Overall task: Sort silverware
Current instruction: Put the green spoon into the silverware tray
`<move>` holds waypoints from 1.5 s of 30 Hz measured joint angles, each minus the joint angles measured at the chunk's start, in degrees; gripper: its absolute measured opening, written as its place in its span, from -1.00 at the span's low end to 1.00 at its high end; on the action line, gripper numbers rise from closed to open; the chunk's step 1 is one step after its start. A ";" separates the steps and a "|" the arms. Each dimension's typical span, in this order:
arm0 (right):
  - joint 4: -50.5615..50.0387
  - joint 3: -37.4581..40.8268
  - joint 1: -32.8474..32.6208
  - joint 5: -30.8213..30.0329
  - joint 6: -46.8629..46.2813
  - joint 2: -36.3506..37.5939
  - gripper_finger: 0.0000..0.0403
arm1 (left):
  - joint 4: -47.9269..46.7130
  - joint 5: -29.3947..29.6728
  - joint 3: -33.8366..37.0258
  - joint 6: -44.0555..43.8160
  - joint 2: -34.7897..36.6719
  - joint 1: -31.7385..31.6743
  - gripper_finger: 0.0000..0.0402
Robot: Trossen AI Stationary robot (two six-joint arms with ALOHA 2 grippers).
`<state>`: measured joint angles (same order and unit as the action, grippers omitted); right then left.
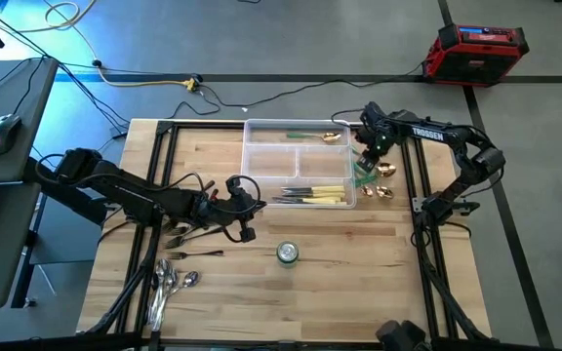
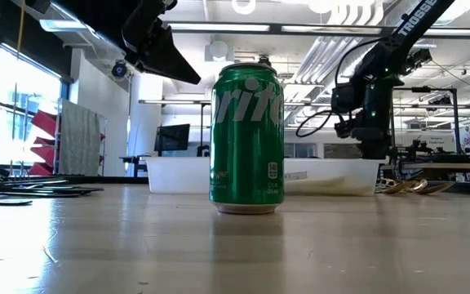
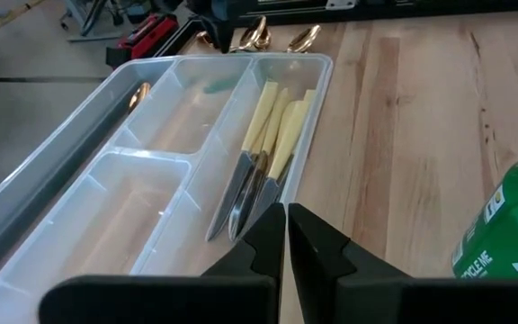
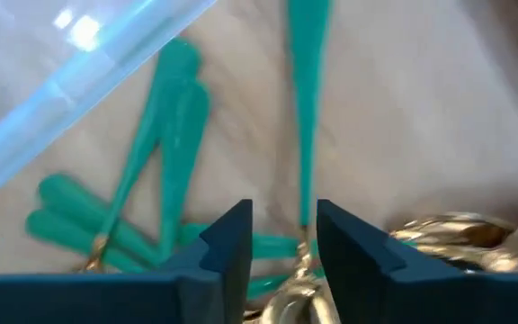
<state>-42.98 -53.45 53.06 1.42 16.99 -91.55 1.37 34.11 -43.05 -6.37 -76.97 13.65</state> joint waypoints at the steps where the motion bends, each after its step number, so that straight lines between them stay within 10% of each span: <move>1: 0.62 0.00 0.00 -0.68 0.08 0.00 -0.43 | 0.00 0.02 0.00 0.00 0.00 0.00 -1.00; 20: 1.45 -0.02 0.02 -4.91 5.58 -5.89 -0.42 | -0.11 -0.02 0.00 -0.02 0.00 0.02 -1.00; 27: 0.82 -0.15 -0.07 -4.58 4.79 -6.59 -0.91 | -0.18 -0.02 0.00 0.00 0.00 0.00 -1.00; 36: -6.42 -7.80 0.04 -12.60 2.64 -0.20 -0.99 | -0.22 0.00 0.00 -0.02 0.00 0.00 -1.00; 45: -0.98 -20.45 -6.40 -0.71 9.36 0.43 -1.00 | -0.24 0.00 0.00 0.00 -0.02 0.00 -1.00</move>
<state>-43.96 -73.90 46.66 0.71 26.35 -91.12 1.13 34.11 -43.05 -6.37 -76.99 13.65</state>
